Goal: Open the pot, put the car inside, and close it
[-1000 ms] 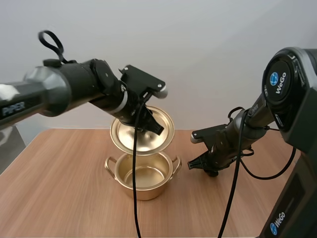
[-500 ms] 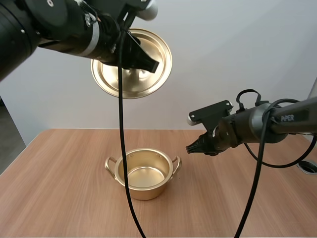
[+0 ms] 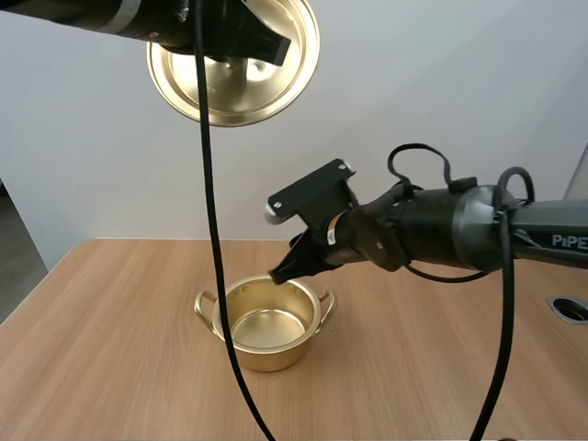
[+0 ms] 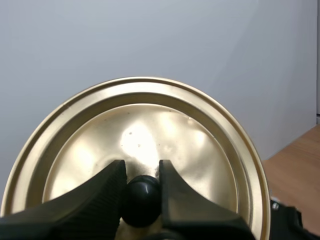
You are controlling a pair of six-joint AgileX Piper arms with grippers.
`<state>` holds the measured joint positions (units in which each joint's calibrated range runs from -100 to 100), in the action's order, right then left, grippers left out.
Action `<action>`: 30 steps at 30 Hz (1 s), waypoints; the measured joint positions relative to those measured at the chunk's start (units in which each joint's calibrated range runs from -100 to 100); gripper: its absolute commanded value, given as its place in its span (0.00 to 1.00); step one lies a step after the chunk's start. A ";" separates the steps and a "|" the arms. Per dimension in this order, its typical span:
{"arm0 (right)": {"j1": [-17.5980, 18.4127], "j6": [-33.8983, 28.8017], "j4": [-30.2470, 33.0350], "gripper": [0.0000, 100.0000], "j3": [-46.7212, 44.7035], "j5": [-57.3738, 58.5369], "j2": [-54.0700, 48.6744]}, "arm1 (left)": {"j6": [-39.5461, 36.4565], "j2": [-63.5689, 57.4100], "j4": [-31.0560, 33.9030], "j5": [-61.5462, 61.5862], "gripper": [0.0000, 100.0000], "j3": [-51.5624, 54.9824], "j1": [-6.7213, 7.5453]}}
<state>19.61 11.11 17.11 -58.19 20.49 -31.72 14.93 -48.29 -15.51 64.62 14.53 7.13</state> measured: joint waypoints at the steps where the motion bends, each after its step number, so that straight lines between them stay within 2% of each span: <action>1: 0.92 0.55 0.00 0.00 0.00 0.00 0.90 | 0.00 0.00 -0.99 -0.38 0.00 -0.53 -0.48; 6: 3.95 1.93 -0.16 0.00 0.00 -2.03 5.04 | 1.71 0.12 -5.96 0.15 0.00 -1.85 -2.89; 9: 4.11 1.93 -0.16 0.00 0.37 -2.66 7.56 | 1.92 0.12 -6.43 1.35 0.00 -1.85 -3.10; 10: 4.11 1.93 -0.16 0.06 0.68 -2.47 8.50 | 1.89 0.12 -6.43 1.80 0.00 -1.85 -3.10; 11: 4.11 1.93 -0.16 0.18 0.70 -2.43 9.35 | 1.89 0.12 -6.43 2.05 0.00 -1.85 -3.10; 14: 4.11 1.93 -0.16 0.76 0.83 -2.25 10.64 | 1.89 0.12 -6.43 3.18 0.00 -1.85 -3.10; 15: 4.11 1.93 -0.16 0.86 0.83 -2.25 10.64 | 1.89 0.12 -6.43 3.14 0.00 -1.85 -3.10; 16: 4.11 1.93 -0.16 0.85 0.83 -2.25 10.64 | 1.89 0.12 -6.43 3.22 0.00 -1.85 -3.10; 20: 3.63 1.93 0.36 0.54 0.83 -0.45 10.64 | 1.89 0.12 -6.43 4.70 0.00 -1.85 -3.20; 23: 2.02 1.07 0.36 0.36 0.83 -0.22 9.46 | 1.89 0.12 -6.43 5.82 0.00 -1.85 -3.29; 27: -1.49 -1.11 0.36 0.00 0.83 -0.22 5.69 | 1.09 0.64 -6.43 8.90 0.00 -1.85 -3.29; 30: -4.12 -1.88 0.36 0.00 0.83 -0.09 2.40 | 1.13 1.69 -6.43 12.05 0.00 -1.85 -3.29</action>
<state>15.49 9.23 17.47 -57.36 20.40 -29.31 16.07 -46.60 -21.94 76.67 12.68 3.85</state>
